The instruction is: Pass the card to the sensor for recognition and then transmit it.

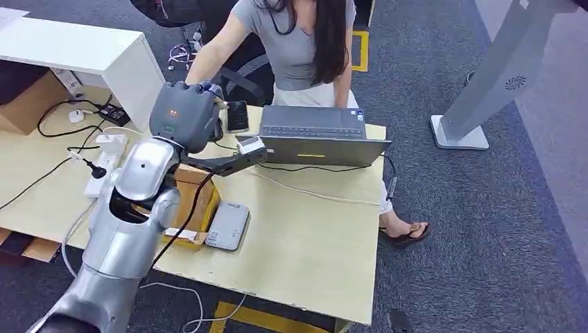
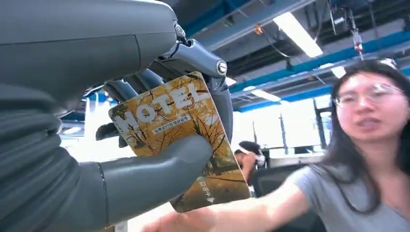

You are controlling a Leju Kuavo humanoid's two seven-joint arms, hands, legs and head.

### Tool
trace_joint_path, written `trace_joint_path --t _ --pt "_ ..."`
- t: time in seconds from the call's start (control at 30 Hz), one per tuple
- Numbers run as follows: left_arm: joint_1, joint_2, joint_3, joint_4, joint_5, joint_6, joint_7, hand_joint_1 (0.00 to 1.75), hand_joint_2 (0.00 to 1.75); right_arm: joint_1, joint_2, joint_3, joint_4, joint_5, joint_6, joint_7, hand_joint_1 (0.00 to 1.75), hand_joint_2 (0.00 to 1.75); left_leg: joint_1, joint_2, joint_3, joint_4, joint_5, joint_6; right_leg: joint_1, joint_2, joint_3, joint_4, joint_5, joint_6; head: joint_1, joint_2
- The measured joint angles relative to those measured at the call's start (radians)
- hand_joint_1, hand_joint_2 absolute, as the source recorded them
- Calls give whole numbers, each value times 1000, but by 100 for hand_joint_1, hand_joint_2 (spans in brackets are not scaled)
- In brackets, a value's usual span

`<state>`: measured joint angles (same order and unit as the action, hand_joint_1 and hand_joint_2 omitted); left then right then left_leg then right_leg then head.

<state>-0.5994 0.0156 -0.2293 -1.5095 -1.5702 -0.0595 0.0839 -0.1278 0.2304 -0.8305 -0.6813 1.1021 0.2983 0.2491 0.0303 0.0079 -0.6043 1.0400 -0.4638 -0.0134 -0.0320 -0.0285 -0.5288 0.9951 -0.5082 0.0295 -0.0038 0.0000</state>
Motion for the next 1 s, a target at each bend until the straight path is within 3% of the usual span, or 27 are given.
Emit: trace_joint_path --t 0.5,0.53,0.57,1.0 --pt "-19 11 0 34 0 24 19 175 175 -1 -2 2 20 13 -12 2 0 175 0 0 0 0 0 0 0 0 0 0 0 0 0 0" --pt "-19 11 0 39 0 28 20 122 175 -1 -2 2 21 17 -13 2 0 175 0 0 0 0 0 0 0 0 0 0 0 0 0 0" --pt "-19 11 0 44 0 30 21 0 175 -1 -2 2 22 17 -13 2 0 175 0 0 0 0 0 0 0 0 0 0 0 0 0 0" --pt "-18 15 0 78 0 61 26 0 175 -1 -3 2 29 23 -12 2 0 175 0 0 0 0 0 0 0 0 0 0 0 0 0 0"
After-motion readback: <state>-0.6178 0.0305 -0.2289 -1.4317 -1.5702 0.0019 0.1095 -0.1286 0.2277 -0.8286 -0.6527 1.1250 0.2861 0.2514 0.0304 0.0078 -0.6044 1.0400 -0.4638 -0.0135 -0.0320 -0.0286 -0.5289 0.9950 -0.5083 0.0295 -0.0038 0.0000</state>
